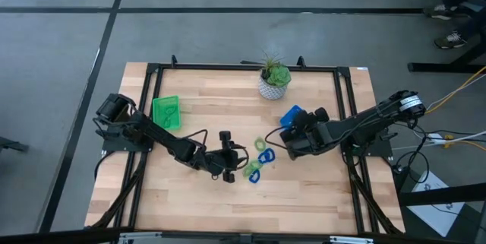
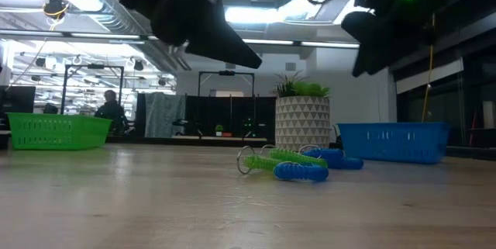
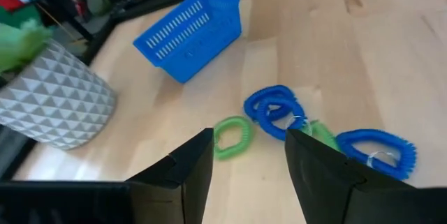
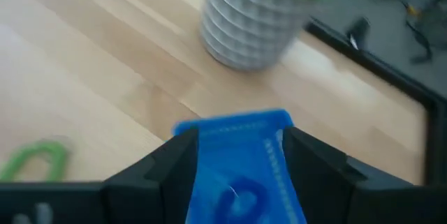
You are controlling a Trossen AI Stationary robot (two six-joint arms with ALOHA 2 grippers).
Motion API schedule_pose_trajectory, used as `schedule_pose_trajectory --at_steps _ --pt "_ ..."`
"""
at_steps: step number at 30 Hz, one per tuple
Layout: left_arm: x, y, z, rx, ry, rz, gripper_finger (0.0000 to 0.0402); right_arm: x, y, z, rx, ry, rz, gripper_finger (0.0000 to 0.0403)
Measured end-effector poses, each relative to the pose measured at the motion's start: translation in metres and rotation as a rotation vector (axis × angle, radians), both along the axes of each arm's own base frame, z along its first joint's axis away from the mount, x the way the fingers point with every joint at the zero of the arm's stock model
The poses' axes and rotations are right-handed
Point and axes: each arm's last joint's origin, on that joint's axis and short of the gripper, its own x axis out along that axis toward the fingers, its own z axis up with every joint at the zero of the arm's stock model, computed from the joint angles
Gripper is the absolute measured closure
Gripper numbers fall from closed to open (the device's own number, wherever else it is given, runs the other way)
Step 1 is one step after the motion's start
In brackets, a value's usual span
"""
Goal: Sort spring keychains
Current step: Put the green spring keychain in the green bin
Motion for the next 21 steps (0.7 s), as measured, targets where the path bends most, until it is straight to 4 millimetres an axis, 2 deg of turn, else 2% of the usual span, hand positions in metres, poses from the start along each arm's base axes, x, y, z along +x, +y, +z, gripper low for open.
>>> schedule_pose_trajectory --at_steps 10,21 --pt "-0.007 -0.009 -0.005 -0.05 0.043 -0.014 0.0229 0.033 0.01 0.015 0.027 -0.071 0.289 0.0194" --pt "-0.007 -0.012 -0.006 -0.135 0.05 -0.05 0.0231 0.042 0.013 0.019 0.045 -0.115 0.393 0.0194"
